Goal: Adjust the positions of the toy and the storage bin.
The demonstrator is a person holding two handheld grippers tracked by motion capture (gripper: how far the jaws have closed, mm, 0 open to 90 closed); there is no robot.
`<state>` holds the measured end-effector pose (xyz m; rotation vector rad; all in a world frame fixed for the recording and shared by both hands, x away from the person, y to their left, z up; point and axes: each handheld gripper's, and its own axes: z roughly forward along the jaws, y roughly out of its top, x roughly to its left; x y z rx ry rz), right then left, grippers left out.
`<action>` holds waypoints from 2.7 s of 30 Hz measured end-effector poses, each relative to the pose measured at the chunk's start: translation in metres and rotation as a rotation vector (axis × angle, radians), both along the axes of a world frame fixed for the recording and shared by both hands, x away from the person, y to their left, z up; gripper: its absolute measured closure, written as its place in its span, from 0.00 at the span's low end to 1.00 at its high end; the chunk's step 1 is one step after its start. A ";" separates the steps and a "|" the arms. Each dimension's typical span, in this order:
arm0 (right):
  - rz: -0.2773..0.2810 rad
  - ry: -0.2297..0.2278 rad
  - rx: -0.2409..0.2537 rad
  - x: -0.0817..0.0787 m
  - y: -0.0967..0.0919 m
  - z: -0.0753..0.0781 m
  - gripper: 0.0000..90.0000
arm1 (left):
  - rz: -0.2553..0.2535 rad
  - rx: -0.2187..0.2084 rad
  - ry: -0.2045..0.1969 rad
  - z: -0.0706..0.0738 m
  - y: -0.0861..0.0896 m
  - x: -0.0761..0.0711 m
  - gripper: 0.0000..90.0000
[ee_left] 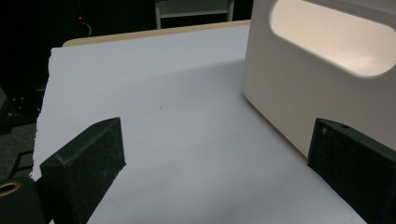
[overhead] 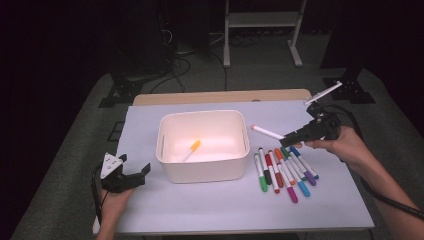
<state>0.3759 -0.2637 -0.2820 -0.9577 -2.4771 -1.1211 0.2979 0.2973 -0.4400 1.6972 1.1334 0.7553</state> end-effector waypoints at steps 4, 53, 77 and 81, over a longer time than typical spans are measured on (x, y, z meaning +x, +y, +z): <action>0.047 -0.020 -0.005 0.005 0.024 0.013 0.81 | 0.000 -0.001 0.001 0.000 0.000 0.000 0.03; 0.421 0.071 -0.283 0.051 0.229 -0.051 0.80 | -0.003 -0.021 -0.014 0.000 0.003 0.001 0.03; 0.205 -0.046 -0.130 0.038 0.131 0.008 0.68 | 0.000 -0.020 -0.007 0.000 0.003 0.000 0.03; 0.155 -0.067 -0.121 0.033 0.104 0.014 0.68 | -0.001 -0.016 -0.008 0.000 0.002 0.000 0.03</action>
